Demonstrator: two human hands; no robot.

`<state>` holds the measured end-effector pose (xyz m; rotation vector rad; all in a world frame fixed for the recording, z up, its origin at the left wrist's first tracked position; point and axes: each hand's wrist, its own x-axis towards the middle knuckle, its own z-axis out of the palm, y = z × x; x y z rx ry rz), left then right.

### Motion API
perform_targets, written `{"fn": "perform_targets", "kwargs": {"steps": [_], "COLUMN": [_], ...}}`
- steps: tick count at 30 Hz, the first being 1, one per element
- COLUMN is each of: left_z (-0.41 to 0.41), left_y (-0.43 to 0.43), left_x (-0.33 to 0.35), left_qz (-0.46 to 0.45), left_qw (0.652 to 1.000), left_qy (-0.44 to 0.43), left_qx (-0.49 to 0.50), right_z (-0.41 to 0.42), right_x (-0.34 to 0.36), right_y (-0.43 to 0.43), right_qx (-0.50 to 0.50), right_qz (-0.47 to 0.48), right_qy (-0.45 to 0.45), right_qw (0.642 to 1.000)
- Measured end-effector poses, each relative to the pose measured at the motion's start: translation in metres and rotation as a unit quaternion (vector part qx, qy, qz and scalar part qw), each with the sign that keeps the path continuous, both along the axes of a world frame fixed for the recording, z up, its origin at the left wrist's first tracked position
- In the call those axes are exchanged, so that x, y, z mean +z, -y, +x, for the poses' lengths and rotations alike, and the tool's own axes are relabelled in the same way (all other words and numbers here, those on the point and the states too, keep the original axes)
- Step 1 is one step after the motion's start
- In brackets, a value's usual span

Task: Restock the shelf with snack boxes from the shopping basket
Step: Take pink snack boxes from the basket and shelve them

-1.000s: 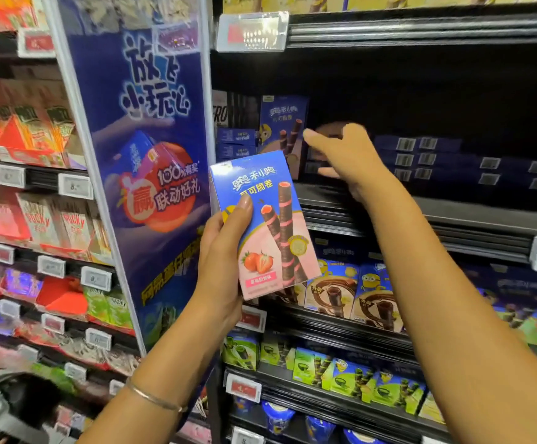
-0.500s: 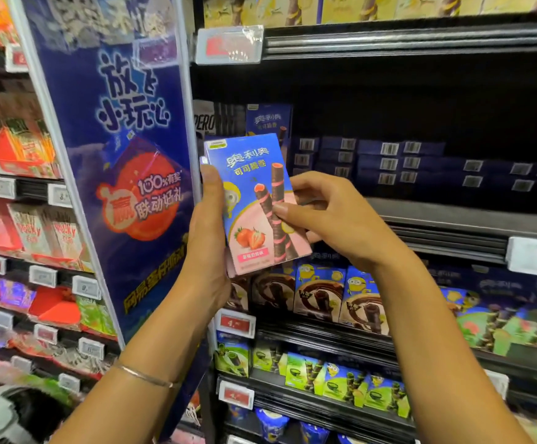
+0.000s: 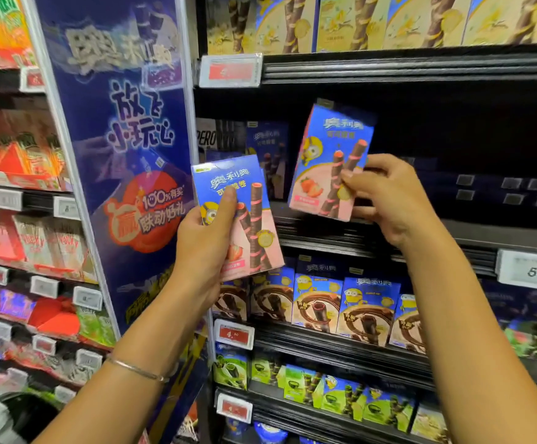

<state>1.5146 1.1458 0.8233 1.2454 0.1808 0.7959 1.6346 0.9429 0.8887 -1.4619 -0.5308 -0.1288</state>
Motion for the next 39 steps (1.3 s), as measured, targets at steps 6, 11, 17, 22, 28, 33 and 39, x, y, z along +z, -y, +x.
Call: {"fn": "perform_targets", "kwargs": {"steps": [6,11,17,22,28,33,39], "left_z": [-0.001,0.000,0.001,0.003,0.007,0.009,0.010], "left_y": [0.005,0.004,0.003,0.002,0.000,0.002,0.007], "left_x": [0.003,0.003,0.001,-0.001,-0.004,-0.006,-0.007], "left_qz": [-0.017,-0.011,-0.015,-0.019,-0.023,-0.026,-0.023], "left_qw": [1.000,1.000,1.000,1.000,0.999,0.999,0.999], "left_qy": [-0.003,-0.004,-0.014,-0.018,-0.030,-0.029,-0.036], "left_qx": [0.000,-0.001,-0.006,-0.009,-0.007,-0.020,-0.033], "right_z": [0.046,0.059,0.068,0.073,0.079,0.082,0.083], "right_x": [0.006,0.010,0.010,0.010,0.012,0.013,0.012], "right_y": [-0.027,-0.054,-0.069,-0.075,-0.080,-0.082,-0.079], "right_qx": [-0.211,-0.229,-0.220,-0.230,-0.228,-0.229,-0.240], "right_qz": [-0.190,-0.300,-0.356,-0.366,-0.390,-0.407,-0.338], "right_qy": [0.030,0.077,0.083,0.079,0.077,0.053,0.049], "right_qw": [0.958,0.923,0.904,0.898,0.889,0.882,0.909]}}
